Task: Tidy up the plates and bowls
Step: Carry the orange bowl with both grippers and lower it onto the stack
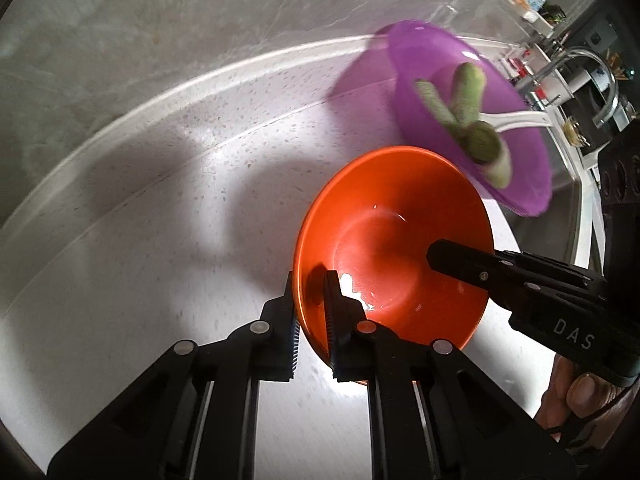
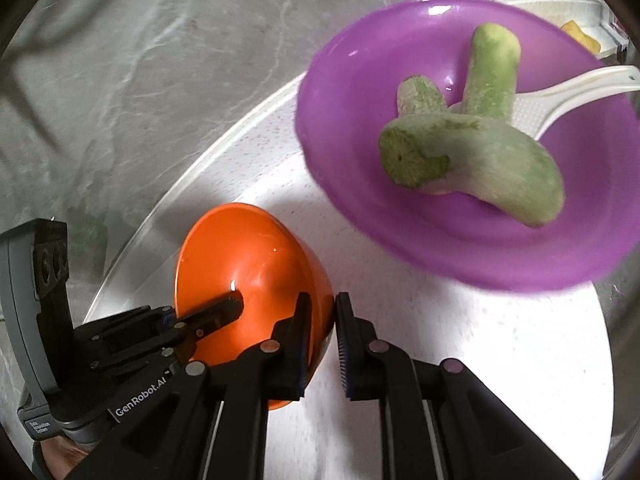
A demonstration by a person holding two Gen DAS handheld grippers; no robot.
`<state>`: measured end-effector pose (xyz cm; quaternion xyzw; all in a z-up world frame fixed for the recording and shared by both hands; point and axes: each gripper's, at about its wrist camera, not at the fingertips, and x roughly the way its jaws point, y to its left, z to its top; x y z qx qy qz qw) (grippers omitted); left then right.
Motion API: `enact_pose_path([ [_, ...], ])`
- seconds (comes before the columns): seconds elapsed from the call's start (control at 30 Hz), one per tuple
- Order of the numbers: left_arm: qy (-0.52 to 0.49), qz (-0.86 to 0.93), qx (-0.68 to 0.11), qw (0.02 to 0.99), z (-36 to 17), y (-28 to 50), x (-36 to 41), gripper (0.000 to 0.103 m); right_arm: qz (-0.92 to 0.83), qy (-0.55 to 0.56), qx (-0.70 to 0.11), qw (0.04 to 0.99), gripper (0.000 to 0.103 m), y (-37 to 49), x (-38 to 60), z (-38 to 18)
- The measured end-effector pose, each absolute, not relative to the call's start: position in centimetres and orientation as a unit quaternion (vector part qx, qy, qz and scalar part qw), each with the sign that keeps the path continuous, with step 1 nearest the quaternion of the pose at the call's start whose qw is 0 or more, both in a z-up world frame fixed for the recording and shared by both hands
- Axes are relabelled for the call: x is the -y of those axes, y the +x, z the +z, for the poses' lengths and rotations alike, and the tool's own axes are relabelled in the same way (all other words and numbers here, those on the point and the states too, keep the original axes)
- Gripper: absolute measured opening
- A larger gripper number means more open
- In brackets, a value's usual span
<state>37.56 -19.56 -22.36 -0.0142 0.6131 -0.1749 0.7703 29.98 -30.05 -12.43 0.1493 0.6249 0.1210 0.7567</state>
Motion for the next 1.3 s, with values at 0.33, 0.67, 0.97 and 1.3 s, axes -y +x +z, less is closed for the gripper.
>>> enact_pose_path([
  [0.33,-0.02,-0.199,-0.589,0.783,-16.9,28.6,21.9,0.009,0.149,0.122,-0.606,0.772,0.014,24.1,32.7,-6.2],
  [0.67,-0.029,-0.231,-0.591,0.772,-14.1,17.2,25.4,0.01,0.16,0.087,-0.613,0.769,0.014,14.2,36.9,-2.1],
  [0.97,-0.027,-0.23,-0.618,0.751,-16.9,9.1,27.0,0.01,0.156,0.081,-0.644,0.744,0.014,8.7,39.1,-3.7],
  [1.3,-0.02,-0.209,-0.634,0.745,-20.8,7.9,28.2,0.01,0.155,0.076,-0.67,0.722,0.013,7.5,39.8,-7.1],
])
